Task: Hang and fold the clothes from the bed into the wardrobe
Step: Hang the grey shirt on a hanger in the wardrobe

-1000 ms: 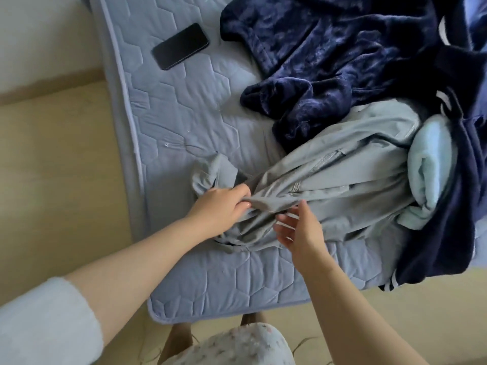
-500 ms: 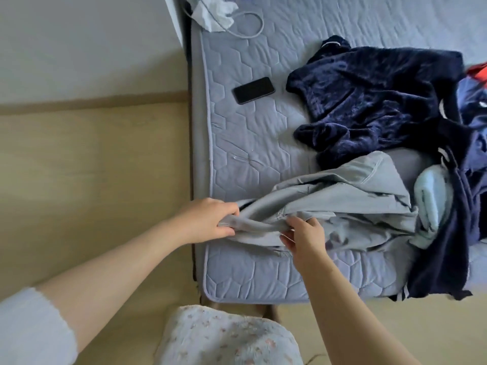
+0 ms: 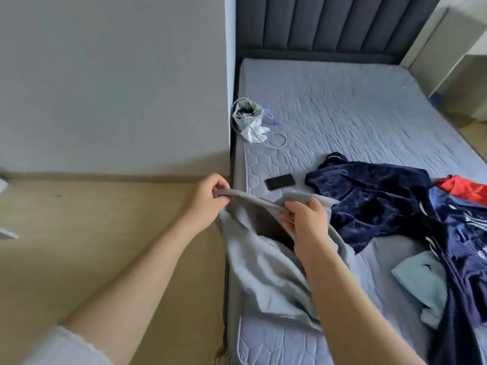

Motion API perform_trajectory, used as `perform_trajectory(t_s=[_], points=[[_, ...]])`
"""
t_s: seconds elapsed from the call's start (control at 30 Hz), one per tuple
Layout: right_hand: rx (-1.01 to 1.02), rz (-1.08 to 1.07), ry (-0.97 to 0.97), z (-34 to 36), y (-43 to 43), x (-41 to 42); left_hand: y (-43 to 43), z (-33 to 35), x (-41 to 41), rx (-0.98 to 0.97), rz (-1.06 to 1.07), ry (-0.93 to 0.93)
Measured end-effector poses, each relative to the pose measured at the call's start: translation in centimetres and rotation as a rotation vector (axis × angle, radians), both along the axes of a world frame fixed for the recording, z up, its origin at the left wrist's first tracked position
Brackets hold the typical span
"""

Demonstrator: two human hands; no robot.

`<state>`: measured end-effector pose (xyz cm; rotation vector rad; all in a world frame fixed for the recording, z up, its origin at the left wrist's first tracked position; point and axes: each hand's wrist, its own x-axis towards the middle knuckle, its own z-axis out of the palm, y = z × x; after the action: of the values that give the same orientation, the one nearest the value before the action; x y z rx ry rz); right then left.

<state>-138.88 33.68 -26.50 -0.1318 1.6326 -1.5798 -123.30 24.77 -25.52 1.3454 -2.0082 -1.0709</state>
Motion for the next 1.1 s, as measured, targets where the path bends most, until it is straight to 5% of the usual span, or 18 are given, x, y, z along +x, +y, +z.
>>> perform_trajectory(t_s=[0.17,0.27,0.33,0.4,0.8,0.87,0.93,1.1], points=[[-0.2,-0.076,0.1,7.2,-0.7,-1.7,-0.5,5.0,0.1,-0.195,-0.094,0.157],[-0.216,-0.069,0.111,8.3,0.0,-2.7,-0.1,4.5,-0.4,-0.016,-0.376,-0.171],[-0.188,-0.048,0.105,7.6,0.6,-2.7,0.3,3.3,-1.0,-0.024,-0.512,-0.485],[-0.156,-0.05,0.101,6.7,1.0,-2.8,0.8,2.4,-1.6,-0.045,-0.541,-0.605],[-0.083,-0.044,0.18,6.4,-0.5,-5.9,0.0,1.8,-4.9,0.238,-0.507,0.023],[-0.082,0.022,0.236,6.2,-0.6,-5.6,-0.7,1.9,-5.3,0.148,-0.365,0.105],[-0.104,0.138,0.224,6.2,-0.5,-5.0,-1.1,2.3,-5.6,-0.022,-0.286,0.065],[-0.086,0.513,0.212,6.7,0.3,-4.3,-0.7,2.7,-6.9,-0.226,-0.476,-0.104]])
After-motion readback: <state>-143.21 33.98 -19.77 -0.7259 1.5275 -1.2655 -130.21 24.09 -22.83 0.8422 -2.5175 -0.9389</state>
